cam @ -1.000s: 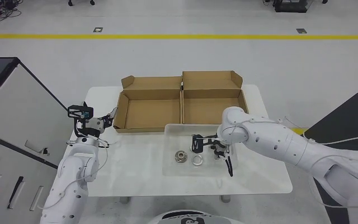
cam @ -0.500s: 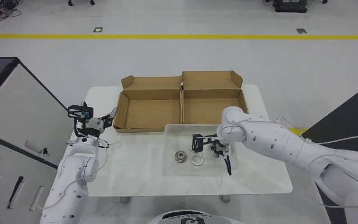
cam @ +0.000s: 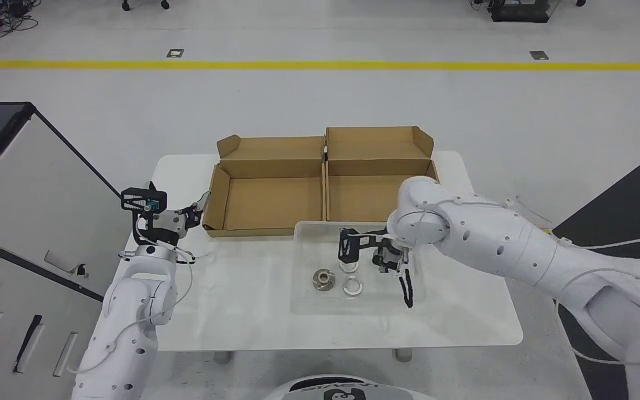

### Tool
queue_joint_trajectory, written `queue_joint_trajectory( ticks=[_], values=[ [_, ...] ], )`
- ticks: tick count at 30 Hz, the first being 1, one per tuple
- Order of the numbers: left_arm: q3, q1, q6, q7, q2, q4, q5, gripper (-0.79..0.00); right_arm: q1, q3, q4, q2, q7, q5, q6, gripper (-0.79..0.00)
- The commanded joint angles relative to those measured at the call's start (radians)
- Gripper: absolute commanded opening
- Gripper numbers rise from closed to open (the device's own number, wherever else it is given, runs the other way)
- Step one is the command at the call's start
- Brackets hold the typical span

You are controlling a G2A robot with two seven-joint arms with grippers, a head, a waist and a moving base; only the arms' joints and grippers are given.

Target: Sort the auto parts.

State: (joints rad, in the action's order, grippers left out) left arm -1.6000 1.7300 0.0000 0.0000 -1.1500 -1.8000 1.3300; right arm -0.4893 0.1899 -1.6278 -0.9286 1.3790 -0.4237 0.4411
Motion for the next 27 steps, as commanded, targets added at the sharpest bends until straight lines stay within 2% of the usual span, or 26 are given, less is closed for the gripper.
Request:
queue_joint_trajectory(
  ticks=[1,9,20,27],
  values=[
    [0.0,0.0,0.0,0.0,0.0,0.0,0.0,0.0,0.023,0.006,-0.044,0.02,0.014,0.029,-0.014,-0.785],
    [0.0,0.0,0.0,0.0,0.0,0.0,0.0,0.0,0.143,0.025,-0.226,0.119,0.054,0.161,-0.053,-0.785],
    [0.0,0.0,0.0,0.0,0.0,0.0,0.0,0.0,0.286,0.054,-0.367,0.251,0.05,0.31,-0.05,-0.785],
    [0.0,0.0,0.0,0.0,0.0,0.0,0.0,0.0,0.297,0.056,-0.379,0.263,0.04,0.326,-0.04,-0.785]
  ],
)
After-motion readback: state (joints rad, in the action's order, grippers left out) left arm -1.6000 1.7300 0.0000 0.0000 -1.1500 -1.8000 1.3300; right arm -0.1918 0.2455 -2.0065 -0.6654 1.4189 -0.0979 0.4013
